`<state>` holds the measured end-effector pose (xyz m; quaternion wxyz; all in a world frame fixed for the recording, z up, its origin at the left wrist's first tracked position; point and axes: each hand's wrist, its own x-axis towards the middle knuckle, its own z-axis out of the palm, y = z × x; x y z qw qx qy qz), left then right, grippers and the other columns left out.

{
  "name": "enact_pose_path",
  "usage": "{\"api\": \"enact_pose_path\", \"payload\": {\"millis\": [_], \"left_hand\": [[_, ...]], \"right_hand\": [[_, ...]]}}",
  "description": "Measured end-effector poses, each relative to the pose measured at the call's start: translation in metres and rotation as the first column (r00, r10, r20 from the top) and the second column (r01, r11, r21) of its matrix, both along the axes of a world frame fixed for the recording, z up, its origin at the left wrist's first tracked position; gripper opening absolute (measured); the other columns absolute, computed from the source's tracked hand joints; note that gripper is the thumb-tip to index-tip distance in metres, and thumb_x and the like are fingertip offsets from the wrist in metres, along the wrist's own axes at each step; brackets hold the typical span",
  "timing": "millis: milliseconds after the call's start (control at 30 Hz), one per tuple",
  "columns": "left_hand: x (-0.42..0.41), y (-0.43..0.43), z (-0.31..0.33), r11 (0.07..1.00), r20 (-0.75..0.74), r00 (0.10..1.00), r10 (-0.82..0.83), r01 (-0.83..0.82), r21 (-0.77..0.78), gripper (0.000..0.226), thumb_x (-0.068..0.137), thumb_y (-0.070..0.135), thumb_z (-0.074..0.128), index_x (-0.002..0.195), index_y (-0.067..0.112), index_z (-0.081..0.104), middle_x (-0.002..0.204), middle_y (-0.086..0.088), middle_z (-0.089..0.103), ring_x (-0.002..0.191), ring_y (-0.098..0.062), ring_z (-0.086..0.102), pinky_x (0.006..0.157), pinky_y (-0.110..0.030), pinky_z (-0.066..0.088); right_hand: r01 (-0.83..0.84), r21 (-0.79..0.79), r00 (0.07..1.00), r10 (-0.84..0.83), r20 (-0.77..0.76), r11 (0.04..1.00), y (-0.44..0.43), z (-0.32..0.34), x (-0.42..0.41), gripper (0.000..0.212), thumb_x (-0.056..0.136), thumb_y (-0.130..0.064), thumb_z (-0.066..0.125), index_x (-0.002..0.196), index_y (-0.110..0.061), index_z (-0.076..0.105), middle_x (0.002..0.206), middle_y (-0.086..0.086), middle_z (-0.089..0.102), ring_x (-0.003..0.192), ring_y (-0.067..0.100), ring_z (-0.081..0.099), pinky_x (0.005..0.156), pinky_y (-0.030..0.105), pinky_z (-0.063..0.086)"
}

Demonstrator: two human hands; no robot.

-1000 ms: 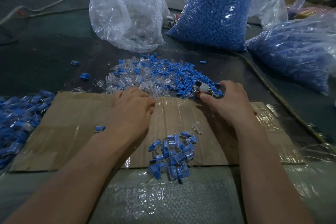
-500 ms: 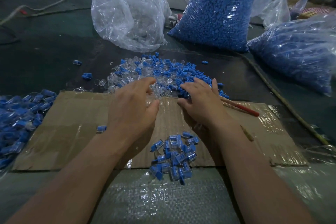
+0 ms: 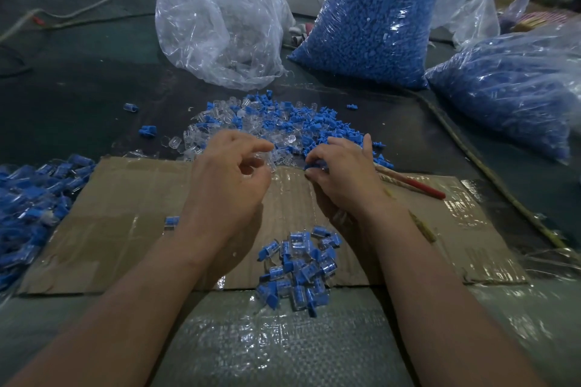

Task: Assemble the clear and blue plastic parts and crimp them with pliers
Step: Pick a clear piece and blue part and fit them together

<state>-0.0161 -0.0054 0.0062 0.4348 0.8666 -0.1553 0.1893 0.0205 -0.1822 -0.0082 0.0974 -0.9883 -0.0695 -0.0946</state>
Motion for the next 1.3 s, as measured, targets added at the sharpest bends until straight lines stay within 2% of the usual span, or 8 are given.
{"api": "enact_pose_path", "payload": {"millis": [233,400,600,800,867,1033,1200,1300], "left_hand": [[-0.001,-0.001,0.001,0.998,-0.091,0.996,0.008,-0.014,-0.065,0.031,0.081,0.009,0.068,0.112,0.014,0.064,0.080,0.025,0.048,0.068,0.011,0.053,0.063,0.006,0.038],[0.000,-0.001,0.001,0.976,-0.206,0.977,-0.048,0.002,-0.219,0.026,0.080,0.006,0.068,0.103,0.019,0.064,0.076,0.017,0.057,0.065,0.019,0.056,0.052,0.002,0.040],[0.002,0.001,0.001,0.959,-0.286,0.954,-0.091,0.006,-0.285,0.023,0.079,0.007,0.069,0.095,0.021,0.062,0.080,0.009,0.061,0.064,0.015,0.058,0.050,-0.003,0.043],[0.002,0.000,0.001,0.952,-0.283,0.953,-0.111,0.020,-0.307,0.023,0.077,0.007,0.070,0.084,0.026,0.060,0.079,0.006,0.063,0.065,0.010,0.061,0.050,-0.003,0.044],[0.002,0.000,0.000,0.954,-0.287,0.951,-0.114,0.024,-0.299,0.022,0.077,0.008,0.070,0.086,0.025,0.061,0.079,0.007,0.063,0.066,0.010,0.061,0.050,-0.004,0.044],[0.003,0.001,-0.001,0.940,-0.318,0.937,-0.145,0.031,-0.339,0.020,0.076,0.007,0.071,0.087,0.022,0.064,0.080,0.004,0.065,0.065,0.005,0.063,0.051,-0.006,0.046],[0.003,0.001,0.001,0.923,-0.315,0.935,-0.161,0.030,-0.383,0.025,0.072,0.007,0.073,0.079,0.029,0.063,0.075,0.006,0.066,0.062,0.001,0.065,0.051,-0.009,0.048],[0.002,0.001,0.000,0.933,-0.299,0.942,-0.154,0.039,-0.359,0.026,0.071,0.010,0.074,0.079,0.031,0.062,0.074,0.007,0.067,0.063,0.001,0.065,0.053,-0.009,0.049]], "right_hand": [[-0.024,-0.028,0.997,0.026,0.077,0.999,0.001,0.000,0.002,0.004,0.088,-0.028,0.058,0.091,-0.025,0.060,0.091,-0.010,0.055,0.098,0.011,0.050,0.111,0.050,-0.006],[-0.034,-0.083,0.997,0.039,0.062,0.996,0.001,0.000,0.002,0.017,0.090,-0.030,0.055,0.105,-0.027,0.064,0.097,-0.008,0.054,0.105,0.014,0.048,0.111,0.051,-0.006],[-0.071,0.031,0.986,0.065,0.154,0.997,0.000,-0.001,-0.001,0.005,0.088,-0.027,0.059,0.087,-0.026,0.064,0.087,-0.013,0.054,0.096,0.010,0.048,0.112,0.043,-0.006],[-0.092,0.107,0.991,0.080,0.111,0.990,-0.002,0.004,-0.003,0.007,0.086,-0.024,0.061,0.082,-0.026,0.056,0.084,-0.014,0.052,0.088,0.004,0.041,0.112,0.039,0.006],[-0.116,0.190,0.977,0.077,0.199,0.975,0.000,0.004,-0.007,0.008,0.084,-0.021,0.064,0.079,-0.023,0.059,0.081,-0.015,0.050,0.086,0.003,0.043,0.104,0.036,0.024],[-0.122,0.693,0.947,-0.126,0.297,0.710,0.000,0.023,-0.022,0.026,0.080,-0.010,0.069,0.069,-0.029,0.055,0.071,-0.015,0.055,0.065,-0.004,0.052,0.061,0.009,0.043],[-0.129,0.859,0.990,0.018,0.138,0.496,0.015,0.029,-0.036,0.023,0.080,-0.002,0.066,0.074,-0.023,0.057,0.070,-0.007,0.062,0.066,0.006,0.062,0.063,0.013,0.049],[-0.174,0.842,0.984,0.120,0.131,0.510,0.024,0.028,-0.038,0.024,0.080,-0.002,0.066,0.074,-0.024,0.058,0.071,-0.004,0.064,0.068,0.014,0.064,0.064,0.019,0.053]]}}
